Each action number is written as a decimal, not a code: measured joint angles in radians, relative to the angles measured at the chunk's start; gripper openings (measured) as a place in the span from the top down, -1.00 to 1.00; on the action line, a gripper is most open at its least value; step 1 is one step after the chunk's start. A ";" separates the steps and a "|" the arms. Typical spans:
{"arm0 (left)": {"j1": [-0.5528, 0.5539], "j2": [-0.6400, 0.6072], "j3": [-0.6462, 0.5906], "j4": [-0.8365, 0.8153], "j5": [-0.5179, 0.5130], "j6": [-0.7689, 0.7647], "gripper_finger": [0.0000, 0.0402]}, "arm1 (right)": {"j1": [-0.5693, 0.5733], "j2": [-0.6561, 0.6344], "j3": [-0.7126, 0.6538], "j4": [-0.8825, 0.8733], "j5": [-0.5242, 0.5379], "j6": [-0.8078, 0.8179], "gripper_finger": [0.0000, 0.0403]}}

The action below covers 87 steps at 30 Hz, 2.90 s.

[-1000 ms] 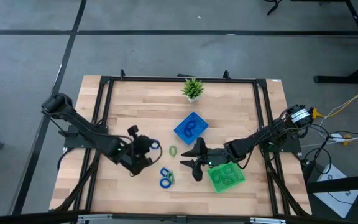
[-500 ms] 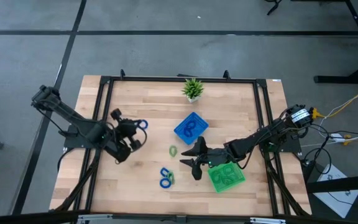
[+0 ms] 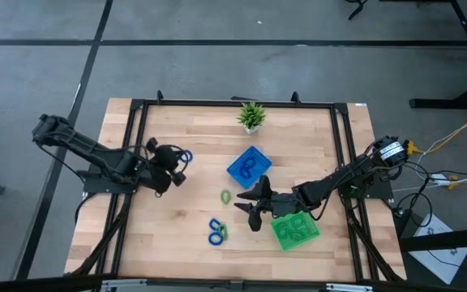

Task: Sort spring keychains
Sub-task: Put the blue spring keychain into the blue bin

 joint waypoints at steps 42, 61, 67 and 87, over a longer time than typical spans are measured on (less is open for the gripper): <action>0.056 0.105 -0.202 1.079 0.184 0.849 0.92 | -0.048 0.000 0.000 0.107 0.000 -0.050 0.18; 0.037 0.335 -0.024 1.095 0.049 0.979 0.91 | -0.079 0.000 0.000 0.159 0.059 -0.083 0.18; 0.037 0.369 0.009 1.096 0.024 0.998 0.91 | -0.109 0.000 0.000 0.159 0.060 -0.080 0.18; 0.037 0.372 0.016 1.126 0.058 0.983 0.91 | -0.182 0.000 0.000 0.220 -0.010 -0.089 0.18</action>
